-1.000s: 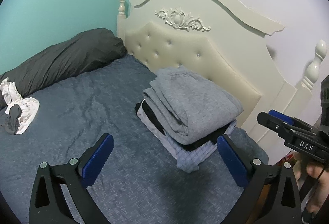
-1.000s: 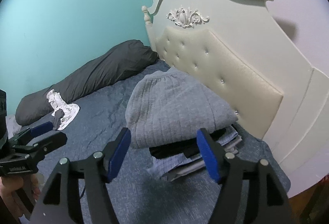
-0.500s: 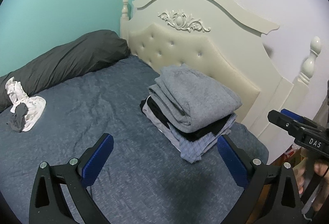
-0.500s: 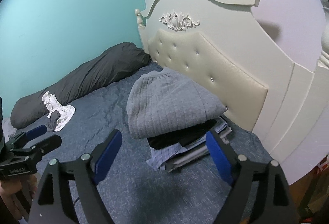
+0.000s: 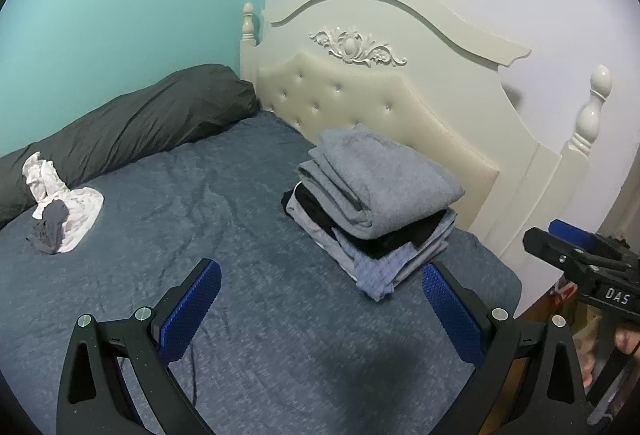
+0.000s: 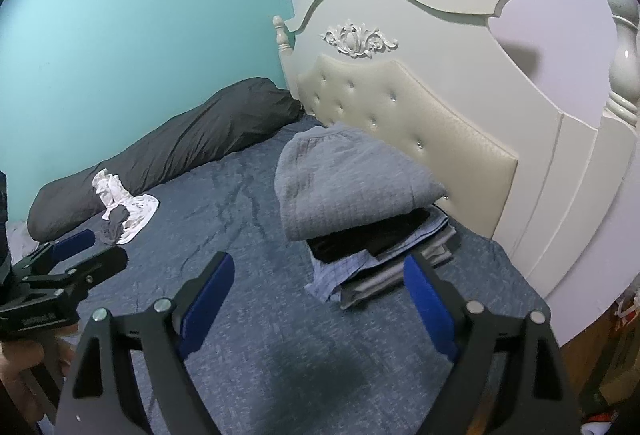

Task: Fold clothes

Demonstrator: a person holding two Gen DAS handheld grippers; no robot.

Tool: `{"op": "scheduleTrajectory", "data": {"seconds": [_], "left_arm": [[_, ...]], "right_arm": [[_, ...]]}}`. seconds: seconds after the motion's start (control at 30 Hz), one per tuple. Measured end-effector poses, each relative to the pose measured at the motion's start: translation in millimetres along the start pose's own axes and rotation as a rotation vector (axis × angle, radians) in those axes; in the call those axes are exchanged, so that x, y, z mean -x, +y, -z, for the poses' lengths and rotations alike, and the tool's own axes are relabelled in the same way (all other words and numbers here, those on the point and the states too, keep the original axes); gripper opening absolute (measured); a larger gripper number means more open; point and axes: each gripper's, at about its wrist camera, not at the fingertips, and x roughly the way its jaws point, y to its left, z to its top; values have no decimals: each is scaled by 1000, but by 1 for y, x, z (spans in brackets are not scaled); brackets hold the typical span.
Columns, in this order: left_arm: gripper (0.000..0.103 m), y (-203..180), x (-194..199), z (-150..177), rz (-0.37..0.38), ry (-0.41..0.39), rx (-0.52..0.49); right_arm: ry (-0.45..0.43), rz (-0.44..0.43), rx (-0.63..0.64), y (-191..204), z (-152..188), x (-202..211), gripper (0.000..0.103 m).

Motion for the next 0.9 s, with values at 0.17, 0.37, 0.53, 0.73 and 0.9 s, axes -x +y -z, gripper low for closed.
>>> {"op": "scheduleTrajectory", "data": {"seconds": [0.17,0.37,0.53,0.73,0.9], "left_arm": [[103,4,8,7,-1,2,6],[103,6,22,15,-1,-11,6],[103,7,36,20,1,-20,2],[103,9,51,29,-4,-34,-6],[103,11,62,36,-9,-41,-8]], "right_arm": [[-6,2,11,10,7,13,88],[-11,-3,17,20,15,27,88],[-7,-10,16,27,23,35,88],[-12,-15,20,35,30,45,88],[-17,-24,17,40,34,53,88]]}}
